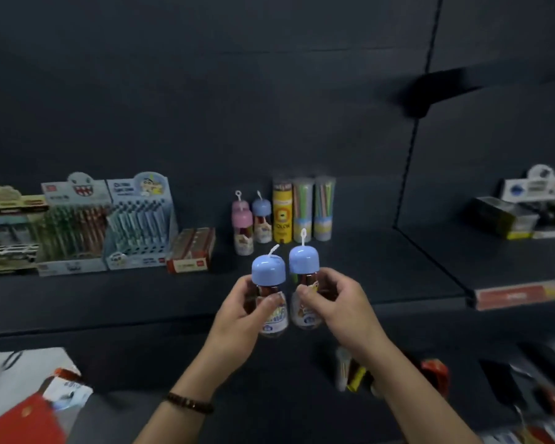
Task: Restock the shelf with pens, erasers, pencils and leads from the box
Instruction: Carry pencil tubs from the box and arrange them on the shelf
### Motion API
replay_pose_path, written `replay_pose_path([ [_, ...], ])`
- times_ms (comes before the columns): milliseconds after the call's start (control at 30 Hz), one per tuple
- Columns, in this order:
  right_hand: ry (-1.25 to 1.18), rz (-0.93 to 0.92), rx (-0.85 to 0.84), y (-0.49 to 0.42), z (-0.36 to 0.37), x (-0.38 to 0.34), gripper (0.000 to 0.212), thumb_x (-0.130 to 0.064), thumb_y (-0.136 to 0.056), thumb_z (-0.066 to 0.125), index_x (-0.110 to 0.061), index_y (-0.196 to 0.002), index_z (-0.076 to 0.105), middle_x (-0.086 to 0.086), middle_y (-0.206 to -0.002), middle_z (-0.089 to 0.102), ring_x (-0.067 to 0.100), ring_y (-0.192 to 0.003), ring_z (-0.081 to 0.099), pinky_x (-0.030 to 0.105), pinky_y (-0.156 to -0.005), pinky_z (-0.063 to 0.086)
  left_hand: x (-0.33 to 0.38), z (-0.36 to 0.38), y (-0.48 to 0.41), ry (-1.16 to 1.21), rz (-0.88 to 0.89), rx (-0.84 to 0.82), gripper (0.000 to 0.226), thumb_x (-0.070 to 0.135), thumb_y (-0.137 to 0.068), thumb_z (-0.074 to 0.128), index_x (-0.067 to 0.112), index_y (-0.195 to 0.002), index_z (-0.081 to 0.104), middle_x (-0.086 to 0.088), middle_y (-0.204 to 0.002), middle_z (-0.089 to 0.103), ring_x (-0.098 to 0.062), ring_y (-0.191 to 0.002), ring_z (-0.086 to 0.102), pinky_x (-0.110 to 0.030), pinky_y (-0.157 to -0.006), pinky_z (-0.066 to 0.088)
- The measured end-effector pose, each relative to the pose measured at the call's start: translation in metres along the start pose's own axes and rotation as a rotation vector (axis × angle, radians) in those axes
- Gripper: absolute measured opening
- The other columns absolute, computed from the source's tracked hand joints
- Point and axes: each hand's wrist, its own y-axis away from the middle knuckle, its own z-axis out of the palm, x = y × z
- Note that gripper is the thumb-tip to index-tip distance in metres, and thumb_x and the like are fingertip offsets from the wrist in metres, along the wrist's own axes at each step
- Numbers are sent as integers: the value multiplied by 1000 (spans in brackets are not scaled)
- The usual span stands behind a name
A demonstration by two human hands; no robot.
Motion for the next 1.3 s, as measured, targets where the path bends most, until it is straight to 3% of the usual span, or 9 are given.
replay_pose_path([
  [133, 108, 19, -4, -98, 19, 12, 23, -33, -92, 82, -27, -110, 70, -8, -97, 77, 9, -90, 73, 32, -80, 61, -5, -20, -44, -62, 10, 139, 30, 25, -99, 73, 30, -128, 65, 7, -111, 78, -9, -104, 74, -25, -86, 57],
  [300, 233, -28, -31, -184, 54, 42, 36, -28, -90, 84, -20, -122, 68, -6, -108, 75, 13, -100, 71, 20, -75, 50, -27, -46, -83, -148, 48, 233, 31, 18, -101, 70, 32, -128, 64, 17, -108, 77, -2, -101, 72, -10, -80, 52],
  [467, 354, -52, 69, -221, 82, 57, 33, -29, -87, 82, -21, -116, 70, -7, -105, 72, 16, -102, 68, 27, -77, 45, -44, -57, -104, -132, 70, 187, 32, 12, -103, 66, 29, -130, 63, 14, -115, 75, -4, -108, 71, -16, -87, 55],
  [733, 442, -10, 123, -241, 94, 59, 46, -41, -79, 89, -20, -114, 66, 0, -106, 75, 23, -98, 71, 44, -83, 61, -58, -63, -134, -221, 138, 100, 43, 14, -103, 68, 34, -139, 57, 16, -128, 69, -3, -122, 66, -23, -99, 55],
  [867, 348, -5, 125, -229, 80, 55, 31, -37, -91, 81, -21, -113, 67, -4, -104, 73, 16, -97, 69, 33, -79, 56, -70, -60, -151, -329, 146, 96, 53, 14, -95, 74, 47, -132, 56, 13, -129, 65, -12, -122, 64, -42, -103, 56],
  [933, 301, -26, 161, -216, 72, 55, 10, -31, -98, 71, -28, -107, 69, -10, -102, 74, 10, -98, 70, 26, -77, 53, -73, -55, -157, -322, 150, 121, 51, 10, -94, 75, 46, -125, 57, 15, -122, 68, -5, -116, 66, -32, -100, 57],
  [1033, 284, -53, 76, -196, 68, 55, 9, -26, -98, 70, -33, -102, 73, -18, -100, 74, -7, -94, 66, 9, -74, 47, -72, -46, -163, -319, 158, 134, 48, 9, -92, 80, 38, -122, 58, 18, -115, 72, 6, -108, 67, -13, -89, 53],
  [1200, 296, -54, 33, -188, 69, 58, 18, -25, -95, 77, -28, -112, 73, -19, -103, 72, -9, -95, 64, 9, -80, 47, -68, -32, -174, -336, 197, 156, 45, 8, -90, 82, 31, -122, 61, 16, -114, 72, 7, -106, 67, -10, -87, 52],
  [1300, 338, -51, 10, -191, 69, 58, 23, -26, -98, 75, -25, -120, 71, -17, -105, 69, -4, -97, 64, 1, -77, 42, -67, -28, -178, -353, 192, 162, 43, 9, -90, 81, 31, -121, 61, 14, -114, 72, 5, -105, 68, -16, -89, 56],
])
